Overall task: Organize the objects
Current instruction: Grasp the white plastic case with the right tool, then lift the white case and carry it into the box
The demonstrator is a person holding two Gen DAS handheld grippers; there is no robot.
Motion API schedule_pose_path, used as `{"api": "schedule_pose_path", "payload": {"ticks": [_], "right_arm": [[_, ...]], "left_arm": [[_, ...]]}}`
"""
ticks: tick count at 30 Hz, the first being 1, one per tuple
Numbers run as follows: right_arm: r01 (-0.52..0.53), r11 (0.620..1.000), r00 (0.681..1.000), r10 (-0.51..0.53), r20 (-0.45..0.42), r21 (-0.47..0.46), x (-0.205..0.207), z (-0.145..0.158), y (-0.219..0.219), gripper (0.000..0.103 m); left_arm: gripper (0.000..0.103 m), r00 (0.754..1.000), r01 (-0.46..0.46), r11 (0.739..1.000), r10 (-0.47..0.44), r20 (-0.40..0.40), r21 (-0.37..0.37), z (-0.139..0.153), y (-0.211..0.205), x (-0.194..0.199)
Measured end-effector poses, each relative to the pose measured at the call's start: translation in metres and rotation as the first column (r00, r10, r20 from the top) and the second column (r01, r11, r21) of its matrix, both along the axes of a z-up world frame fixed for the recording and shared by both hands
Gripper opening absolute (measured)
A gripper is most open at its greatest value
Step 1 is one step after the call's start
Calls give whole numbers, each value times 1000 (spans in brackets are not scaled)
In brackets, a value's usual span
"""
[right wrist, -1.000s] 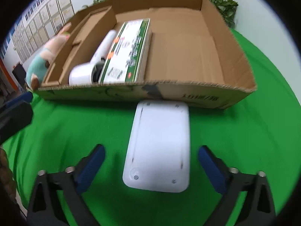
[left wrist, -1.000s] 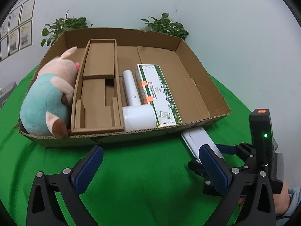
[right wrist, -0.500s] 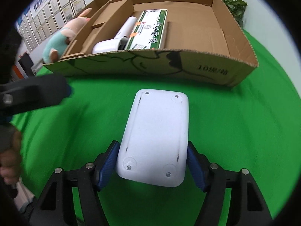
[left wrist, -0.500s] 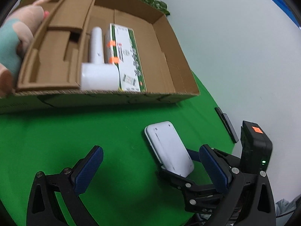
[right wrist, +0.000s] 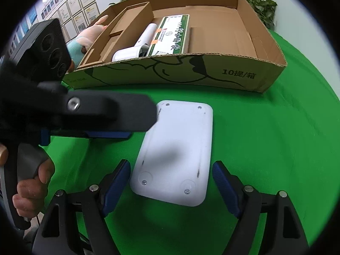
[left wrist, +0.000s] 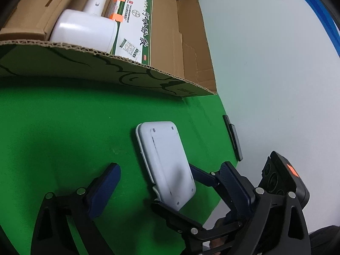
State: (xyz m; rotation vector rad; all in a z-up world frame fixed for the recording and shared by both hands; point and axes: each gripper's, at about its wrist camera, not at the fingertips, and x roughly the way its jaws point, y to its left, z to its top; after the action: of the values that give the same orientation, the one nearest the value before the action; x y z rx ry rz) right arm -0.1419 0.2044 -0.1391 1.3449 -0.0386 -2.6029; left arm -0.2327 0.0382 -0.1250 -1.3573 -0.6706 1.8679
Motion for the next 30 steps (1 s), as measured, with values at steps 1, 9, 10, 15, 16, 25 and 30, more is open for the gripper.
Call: {"api": "schedule_pose_path", "payload": {"ticks": [1,9,10,15,16,25,30], "right_arm": [[4,1000,1000,-4,-4,4,0,0,0,79],[-1,999,1000,2,-26,44,2,-2,-5,70],[-1,999,1000,2,-28,50,3,-2,-6,70],[14,999,1000,-13,-29,37,7,-1,-1,69],[17,999,999,-17,-28,30,8,-1,0,69],[31,999,996,-29,-85,17,23,11,3,69],[20,1000,988,-18,-156,10,20,37,-2,69]], "left_arm": [[92,1000,-2,1000,2,0,1,0,1,0],[68,999,17,998,-20,49,61,-6,12,-1],[66,999,14,999,-16,47,52,-6,13,-1],[44,998,10,1000,-11,56,13,-7,15,0],[38,998,11,1000,-12,63,12,-8,15,-1],[25,1000,17,999,-17,-11,-28,13,15,19],[25,995,0,1000,-3,-98,-30,43,13,24]]}}
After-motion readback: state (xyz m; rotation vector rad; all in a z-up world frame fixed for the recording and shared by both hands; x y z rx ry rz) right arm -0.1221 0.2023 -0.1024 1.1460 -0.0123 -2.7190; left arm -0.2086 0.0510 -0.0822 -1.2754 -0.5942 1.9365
